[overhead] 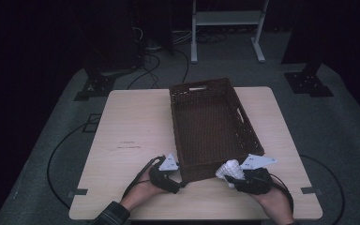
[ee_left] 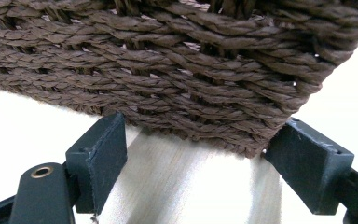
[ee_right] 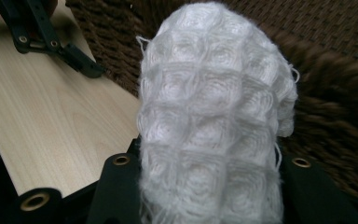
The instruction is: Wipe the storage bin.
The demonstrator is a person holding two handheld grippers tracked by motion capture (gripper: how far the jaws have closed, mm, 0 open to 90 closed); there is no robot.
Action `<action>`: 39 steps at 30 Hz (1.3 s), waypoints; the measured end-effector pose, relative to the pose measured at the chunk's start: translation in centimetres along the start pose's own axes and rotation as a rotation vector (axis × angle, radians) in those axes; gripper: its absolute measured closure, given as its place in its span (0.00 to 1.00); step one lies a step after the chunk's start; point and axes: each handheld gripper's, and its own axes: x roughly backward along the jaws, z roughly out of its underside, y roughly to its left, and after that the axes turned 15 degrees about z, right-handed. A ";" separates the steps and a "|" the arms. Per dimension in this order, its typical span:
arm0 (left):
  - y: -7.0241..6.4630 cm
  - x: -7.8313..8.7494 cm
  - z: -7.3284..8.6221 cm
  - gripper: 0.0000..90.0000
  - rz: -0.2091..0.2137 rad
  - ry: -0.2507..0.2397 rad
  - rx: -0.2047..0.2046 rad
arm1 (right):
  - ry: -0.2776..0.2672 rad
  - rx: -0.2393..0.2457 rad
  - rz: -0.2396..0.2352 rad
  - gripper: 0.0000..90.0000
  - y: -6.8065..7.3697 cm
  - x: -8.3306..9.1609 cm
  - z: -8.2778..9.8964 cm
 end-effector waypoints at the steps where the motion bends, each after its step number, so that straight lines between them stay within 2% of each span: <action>1: 0.0 0.0 0.0 0.22 0.000 0.000 0.000 | 0.004 0.004 -0.003 0.63 0.2 -0.4 0.1; 5: 0.0 0.0 0.0 0.22 0.000 0.000 0.000 | 0.035 0.015 -0.011 0.63 0.6 -1.3 0.5; 13: 0.0 0.0 0.0 0.22 -0.001 0.000 0.000 | 0.062 0.038 -0.034 0.63 1.3 -3.0 1.0; 21: 0.0 0.0 0.0 0.22 -0.001 0.001 0.000 | 0.103 0.061 -0.050 0.63 1.8 -4.1 1.4; 26: 0.0 0.0 0.0 0.22 -0.001 0.000 0.000 | 0.102 0.057 -0.045 0.63 1.8 -3.7 1.1; 31: 0.0 0.0 0.0 0.22 -0.001 0.000 0.000 | 0.049 0.065 -0.049 0.63 1.8 -2.4 0.2; 39: 0.0 0.0 0.0 0.22 -0.001 0.005 -0.004 | 0.000 0.061 -0.049 0.63 1.8 -0.6 -1.3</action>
